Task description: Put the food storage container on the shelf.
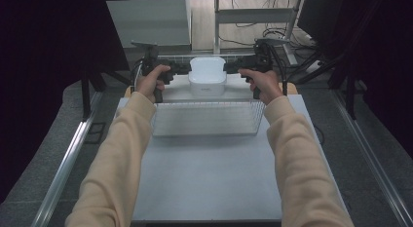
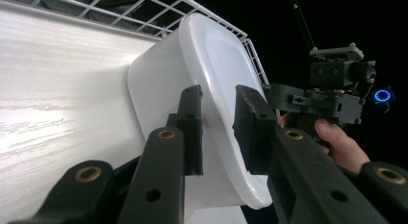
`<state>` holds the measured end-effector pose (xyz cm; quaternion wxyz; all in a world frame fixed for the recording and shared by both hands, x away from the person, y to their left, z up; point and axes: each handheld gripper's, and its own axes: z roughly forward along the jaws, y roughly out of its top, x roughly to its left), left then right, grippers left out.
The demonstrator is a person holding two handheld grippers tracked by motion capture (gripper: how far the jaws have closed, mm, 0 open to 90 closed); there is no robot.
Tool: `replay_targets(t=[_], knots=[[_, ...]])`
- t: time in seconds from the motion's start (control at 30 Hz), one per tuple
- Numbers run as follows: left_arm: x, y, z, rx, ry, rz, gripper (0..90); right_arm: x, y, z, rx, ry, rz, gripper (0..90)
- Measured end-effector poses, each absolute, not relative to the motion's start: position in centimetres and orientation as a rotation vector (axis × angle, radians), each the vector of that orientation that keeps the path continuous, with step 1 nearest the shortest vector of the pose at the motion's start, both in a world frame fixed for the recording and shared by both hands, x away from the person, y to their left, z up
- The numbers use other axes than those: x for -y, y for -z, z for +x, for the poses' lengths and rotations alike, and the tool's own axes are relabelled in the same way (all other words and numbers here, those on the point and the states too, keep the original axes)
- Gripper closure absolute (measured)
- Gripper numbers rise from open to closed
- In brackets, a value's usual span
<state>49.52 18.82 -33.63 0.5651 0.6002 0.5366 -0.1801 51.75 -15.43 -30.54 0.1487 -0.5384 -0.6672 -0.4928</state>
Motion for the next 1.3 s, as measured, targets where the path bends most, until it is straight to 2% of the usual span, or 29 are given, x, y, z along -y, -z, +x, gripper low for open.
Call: replay_targets(t=[0.03,0.07,0.1,0.2,0.3,0.5,0.7,1.03,1.17,1.3], knots=[[-18.7,33.5,49.4,-1.271,0.390,1.420,70.7,15.4,30.5,51.7,1.921,1.417,-1.548,68.8],[-18.7,33.4,49.3,-1.276,0.350,1.428,57.5,15.1,30.2,51.3,1.946,1.446,-1.548,56.0],[-18.7,33.2,49.1,-1.281,0.322,1.429,57.5,15.1,30.2,51.3,1.946,1.446,-1.548,56.0],[-19.2,31.9,47.6,-1.266,0.190,1.448,41.0,15.1,29.0,50.0,2.042,1.518,-1.538,45.0],[-19.7,30.3,45.2,-1.210,0.069,1.522,32.5,15.5,27.2,47.2,2.239,1.614,-1.468,37.6],[-20.1,29.2,40.0,-1.112,-0.083,1.610,27.0,17.3,27.4,43.6,2.387,1.693,-1.332,31.1],[-19.9,31.1,34.6,-1.056,-0.145,1.673,25.7,19.2,29.8,39.7,2.531,1.722,-1.205,26.5],[-19.6,40.3,28.9,-1.101,-0.203,1.770,24.9,23.0,36.2,33.1,2.583,1.736,-1.174,23.9],[-19.3,43.6,27.8,-1.124,-0.181,1.805,24.6,24.4,39.8,31.8,2.585,1.701,-1.234,23.8],[-19.5,45.3,27.4,-1.166,-0.200,1.818,24.6,25.5,42.7,31.1,2.551,1.646,-1.283,23.8]])
